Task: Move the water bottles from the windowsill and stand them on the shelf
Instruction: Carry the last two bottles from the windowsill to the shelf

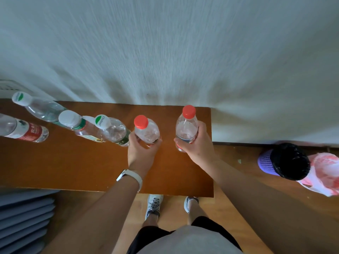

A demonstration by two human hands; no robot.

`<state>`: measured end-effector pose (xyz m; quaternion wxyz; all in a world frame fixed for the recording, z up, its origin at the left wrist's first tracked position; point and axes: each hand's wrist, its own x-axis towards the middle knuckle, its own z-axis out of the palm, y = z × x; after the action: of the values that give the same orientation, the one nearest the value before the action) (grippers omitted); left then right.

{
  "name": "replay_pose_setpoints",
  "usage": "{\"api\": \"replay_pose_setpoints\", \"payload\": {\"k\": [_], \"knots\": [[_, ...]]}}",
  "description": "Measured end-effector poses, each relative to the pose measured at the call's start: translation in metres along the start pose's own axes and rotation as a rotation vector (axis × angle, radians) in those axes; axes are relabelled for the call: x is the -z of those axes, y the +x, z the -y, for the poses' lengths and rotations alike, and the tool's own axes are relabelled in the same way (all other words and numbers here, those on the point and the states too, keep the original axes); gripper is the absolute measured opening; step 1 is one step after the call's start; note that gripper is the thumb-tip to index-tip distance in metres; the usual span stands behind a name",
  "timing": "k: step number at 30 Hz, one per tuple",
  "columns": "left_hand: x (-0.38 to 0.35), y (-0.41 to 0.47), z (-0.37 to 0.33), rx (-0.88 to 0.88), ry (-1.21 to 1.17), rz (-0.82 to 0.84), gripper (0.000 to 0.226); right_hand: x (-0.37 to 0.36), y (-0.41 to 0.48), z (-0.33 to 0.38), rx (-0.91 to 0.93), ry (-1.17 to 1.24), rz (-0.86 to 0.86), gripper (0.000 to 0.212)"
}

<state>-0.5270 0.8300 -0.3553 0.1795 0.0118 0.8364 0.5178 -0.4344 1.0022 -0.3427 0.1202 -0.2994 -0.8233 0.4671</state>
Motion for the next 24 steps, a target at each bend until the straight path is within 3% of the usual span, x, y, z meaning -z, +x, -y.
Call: {"api": "replay_pose_setpoints", "payload": {"k": [6,16,24], "knots": [[0.01,0.004,0.007,-0.056,0.071,0.029,0.064,-0.013,-0.007,-0.011,0.063,-0.005,-0.027,0.082],[0.019,0.002,0.002,-0.04,0.022,0.119,0.062,-0.02,0.004,-0.013,0.102,-0.015,0.107,0.072],[0.023,0.002,0.002,-0.042,-0.007,0.161,0.067,-0.023,-0.006,-0.018,0.074,-0.056,0.022,0.075]]}}
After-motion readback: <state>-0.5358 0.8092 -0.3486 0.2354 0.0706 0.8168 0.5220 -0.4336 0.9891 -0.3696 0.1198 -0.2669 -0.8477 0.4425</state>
